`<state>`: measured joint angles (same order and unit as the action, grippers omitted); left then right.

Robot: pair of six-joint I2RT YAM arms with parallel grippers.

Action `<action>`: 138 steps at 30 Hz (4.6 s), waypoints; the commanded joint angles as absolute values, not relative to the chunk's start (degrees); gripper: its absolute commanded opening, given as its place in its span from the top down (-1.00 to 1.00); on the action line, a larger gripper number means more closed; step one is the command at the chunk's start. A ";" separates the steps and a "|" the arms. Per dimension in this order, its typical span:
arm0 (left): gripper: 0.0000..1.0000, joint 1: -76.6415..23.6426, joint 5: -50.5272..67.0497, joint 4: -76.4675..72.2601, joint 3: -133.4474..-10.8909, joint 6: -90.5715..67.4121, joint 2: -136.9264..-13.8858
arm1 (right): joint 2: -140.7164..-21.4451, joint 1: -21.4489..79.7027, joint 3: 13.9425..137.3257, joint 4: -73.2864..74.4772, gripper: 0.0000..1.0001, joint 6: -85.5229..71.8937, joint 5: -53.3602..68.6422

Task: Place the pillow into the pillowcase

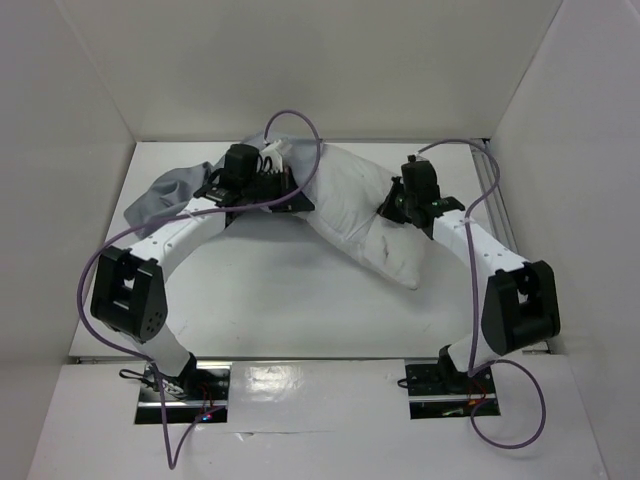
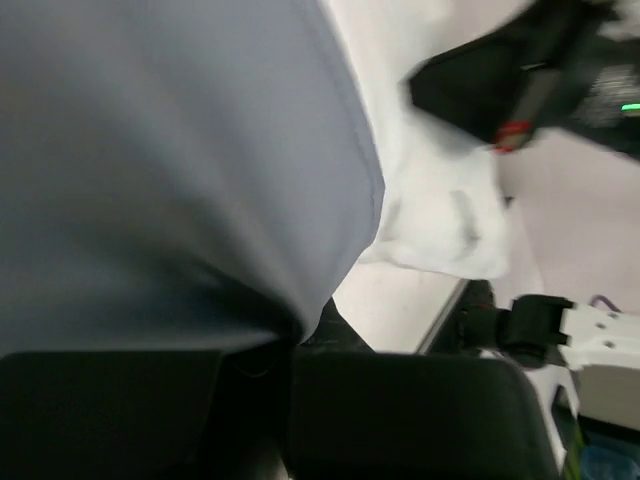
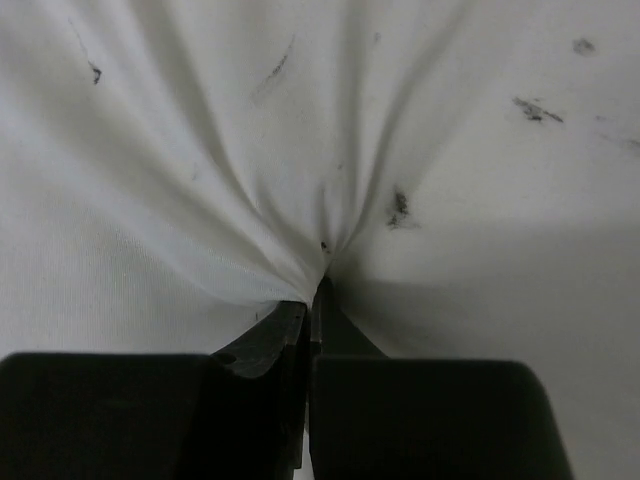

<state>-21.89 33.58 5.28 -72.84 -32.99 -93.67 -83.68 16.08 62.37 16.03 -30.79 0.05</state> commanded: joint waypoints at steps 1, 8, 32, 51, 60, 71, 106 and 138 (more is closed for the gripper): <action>1.00 -22.32 44.21 1.40 -79.97 -35.60 -89.93 | -82.71 16.88 64.33 11.77 1.00 -32.43 4.48; 1.00 -20.13 50.54 7.47 -92.27 -36.29 -81.06 | -75.16 16.26 79.18 24.95 1.00 -26.89 0.97; 1.00 -33.14 55.11 1.48 -97.28 -45.80 -98.09 | -72.43 21.18 67.15 14.49 1.00 -38.77 6.51; 1.00 -25.93 64.07 12.67 -131.85 -43.95 -111.72 | -56.85 21.18 54.92 1.15 1.00 -38.23 -6.50; 0.53 -25.93 52.32 15.29 -75.84 -28.13 -87.73 | -62.58 21.80 52.04 -4.04 1.00 -35.16 -1.24; 0.29 -24.18 32.01 40.24 -87.26 -15.64 -81.65 | -67.60 22.32 65.82 21.93 -0.61 -26.28 -4.86; 1.00 -21.45 2.09 37.35 -125.51 -25.40 -121.29 | -82.87 4.31 58.10 18.73 0.31 -28.92 18.36; 1.00 -37.53 28.39 24.93 -129.60 -36.75 -110.47 | -69.89 18.28 55.47 9.68 1.00 -39.19 10.27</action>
